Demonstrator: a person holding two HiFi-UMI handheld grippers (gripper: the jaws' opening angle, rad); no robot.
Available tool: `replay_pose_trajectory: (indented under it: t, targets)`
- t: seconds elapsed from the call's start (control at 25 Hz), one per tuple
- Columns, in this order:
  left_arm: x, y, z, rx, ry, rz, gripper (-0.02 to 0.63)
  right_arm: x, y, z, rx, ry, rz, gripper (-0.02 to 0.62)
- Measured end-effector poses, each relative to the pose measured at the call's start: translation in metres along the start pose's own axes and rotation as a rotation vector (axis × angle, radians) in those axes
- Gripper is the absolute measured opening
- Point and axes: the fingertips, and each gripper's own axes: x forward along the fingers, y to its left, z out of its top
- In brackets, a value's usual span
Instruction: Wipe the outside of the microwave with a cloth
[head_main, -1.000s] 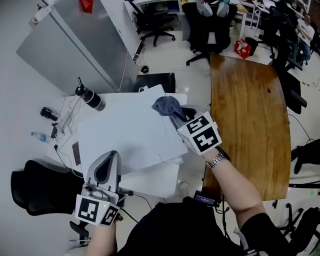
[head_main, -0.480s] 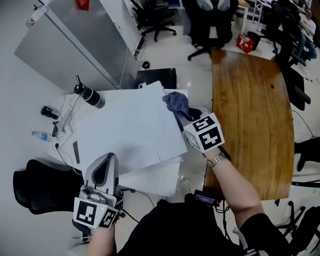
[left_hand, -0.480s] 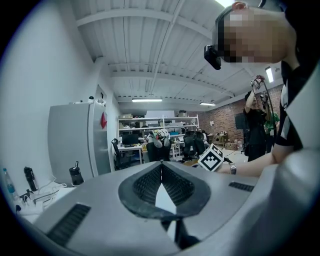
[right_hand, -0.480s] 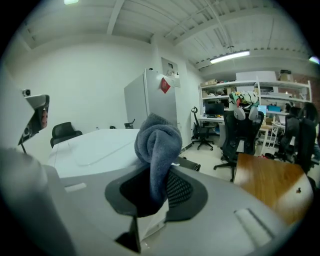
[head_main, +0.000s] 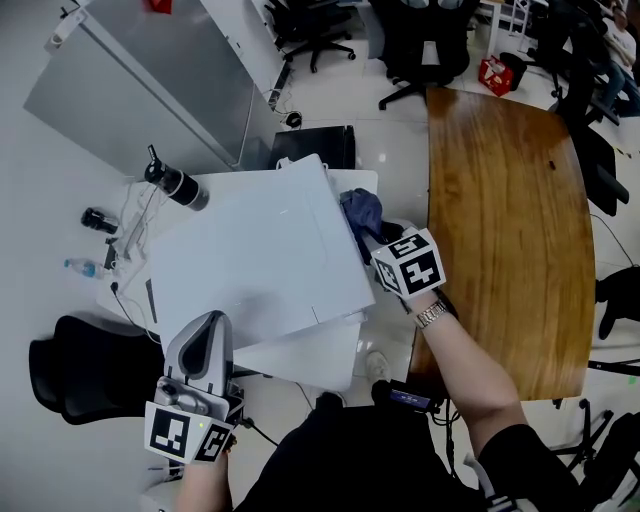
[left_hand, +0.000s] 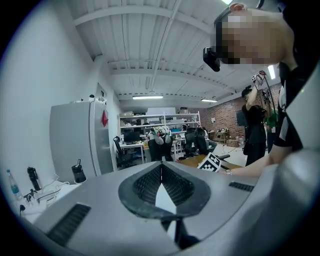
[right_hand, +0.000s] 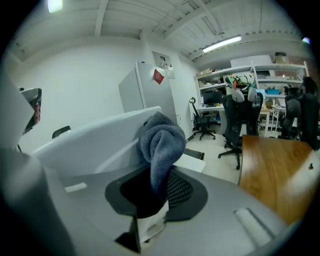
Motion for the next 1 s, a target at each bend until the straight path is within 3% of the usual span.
replay_pose_trajectory:
  t: [1.0]
  targets:
    - [-0.017,0.006,-0.018,0.013,0.044,0.081,0.005,0.062,-0.027,-0.092,0.076,0.213,0.000,0.075]
